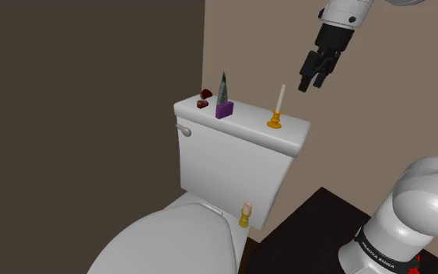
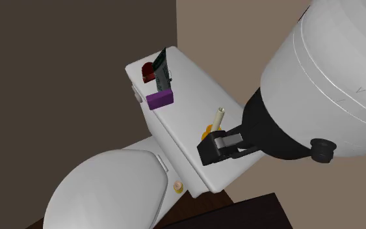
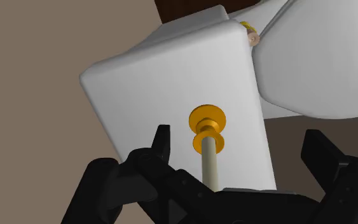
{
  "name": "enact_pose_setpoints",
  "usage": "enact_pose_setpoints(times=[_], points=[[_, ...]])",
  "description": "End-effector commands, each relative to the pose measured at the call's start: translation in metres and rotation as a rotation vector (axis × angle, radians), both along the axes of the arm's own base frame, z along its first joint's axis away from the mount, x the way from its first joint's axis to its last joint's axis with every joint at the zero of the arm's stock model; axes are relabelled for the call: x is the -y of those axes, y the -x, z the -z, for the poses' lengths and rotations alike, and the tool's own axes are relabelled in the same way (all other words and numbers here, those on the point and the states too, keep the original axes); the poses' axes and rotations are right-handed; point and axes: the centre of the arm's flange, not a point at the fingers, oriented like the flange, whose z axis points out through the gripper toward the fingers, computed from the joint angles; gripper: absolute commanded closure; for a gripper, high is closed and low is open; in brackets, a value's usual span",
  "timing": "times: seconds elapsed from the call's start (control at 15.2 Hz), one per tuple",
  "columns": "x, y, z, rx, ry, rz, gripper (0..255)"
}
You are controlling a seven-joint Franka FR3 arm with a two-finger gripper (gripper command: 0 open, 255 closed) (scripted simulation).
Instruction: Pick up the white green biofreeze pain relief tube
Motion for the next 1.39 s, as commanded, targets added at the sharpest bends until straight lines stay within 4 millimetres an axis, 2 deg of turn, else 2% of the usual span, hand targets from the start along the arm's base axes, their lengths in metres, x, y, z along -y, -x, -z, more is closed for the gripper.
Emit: enact_pose_setpoints(times=[0.0,0.33,0.66,0.99,1.32], points=[[0.0,0.0,0.0,0.0,0.0,0.0,0],[-0.041,-0.053,0.003,0.03,0.023,0.157,0],[-0.073,-0.111,0.005,0.059,0.046,0.314,0],[-0.096,-0.174,0.006,0.089,0.069,0.471,0],[-0.109,-0.239,0.005,0.118,0.092,0.628,0]])
